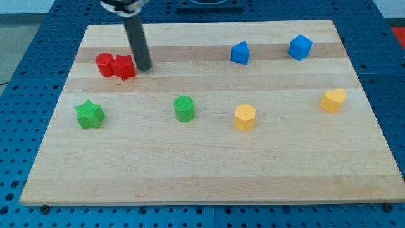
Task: Push the green circle closer to the red star
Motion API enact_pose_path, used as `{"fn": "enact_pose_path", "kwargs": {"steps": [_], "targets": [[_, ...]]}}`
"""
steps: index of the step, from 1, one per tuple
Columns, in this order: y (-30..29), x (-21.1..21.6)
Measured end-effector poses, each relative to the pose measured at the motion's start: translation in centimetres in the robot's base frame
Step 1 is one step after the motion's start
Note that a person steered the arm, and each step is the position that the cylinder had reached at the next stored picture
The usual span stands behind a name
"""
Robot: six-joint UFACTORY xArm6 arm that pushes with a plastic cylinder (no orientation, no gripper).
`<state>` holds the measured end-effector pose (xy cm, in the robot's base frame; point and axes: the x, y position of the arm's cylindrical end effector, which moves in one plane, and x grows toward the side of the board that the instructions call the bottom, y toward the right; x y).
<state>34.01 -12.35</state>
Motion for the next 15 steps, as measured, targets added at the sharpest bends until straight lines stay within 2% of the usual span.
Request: {"fn": "enact_pose_path", "kwargs": {"steps": [1, 2, 4, 6, 7, 8, 9, 10, 12, 13, 14, 15], "targets": [[6.1, 3.6], [7.6, 6.5], [6.9, 11.4], [13.5, 15.2], [13.3, 17.8], [8.3, 16.6], [4.7, 12.1], [2.4, 9.8], [4.5, 14.2], [0.2, 13.5], [-2.6, 10.3], [-2.9, 8.1]]}}
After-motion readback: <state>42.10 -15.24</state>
